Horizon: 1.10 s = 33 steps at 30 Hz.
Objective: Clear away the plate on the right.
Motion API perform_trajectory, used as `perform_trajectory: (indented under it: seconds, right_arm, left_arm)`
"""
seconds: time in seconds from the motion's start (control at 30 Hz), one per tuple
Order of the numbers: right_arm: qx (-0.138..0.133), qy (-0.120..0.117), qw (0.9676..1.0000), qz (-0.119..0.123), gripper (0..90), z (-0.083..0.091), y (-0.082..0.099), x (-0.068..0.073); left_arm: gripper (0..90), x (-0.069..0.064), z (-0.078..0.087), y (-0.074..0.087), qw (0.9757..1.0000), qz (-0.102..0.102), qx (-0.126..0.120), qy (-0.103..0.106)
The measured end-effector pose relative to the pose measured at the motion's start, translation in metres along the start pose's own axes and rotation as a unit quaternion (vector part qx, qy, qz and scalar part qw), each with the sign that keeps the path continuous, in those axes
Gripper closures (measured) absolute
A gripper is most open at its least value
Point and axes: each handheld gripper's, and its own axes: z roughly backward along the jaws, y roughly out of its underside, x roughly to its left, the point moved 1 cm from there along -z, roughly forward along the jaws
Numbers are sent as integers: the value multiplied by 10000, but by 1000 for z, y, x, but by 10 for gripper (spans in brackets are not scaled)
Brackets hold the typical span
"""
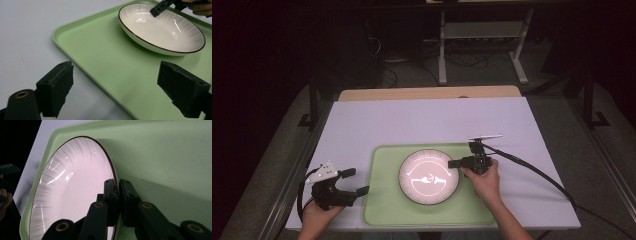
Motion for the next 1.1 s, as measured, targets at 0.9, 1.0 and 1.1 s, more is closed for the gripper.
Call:
perform_trajectory:
  seconds: [0.9,1.0,1.1]
  right_arm:
    - [-115,59,9999,90,835,3,5,0]
    - [-132,61,9998,101,834,4,6,-1]
    - [-168,80,9997,159,829,4,6,0]
  left_arm:
    - [133,0,-1,1,10000,-22,57,-61]
    - [133,0,-2,1,10000,-27,66,-62]
    - [133,-1,-2,1,9999,-21,74,-66]
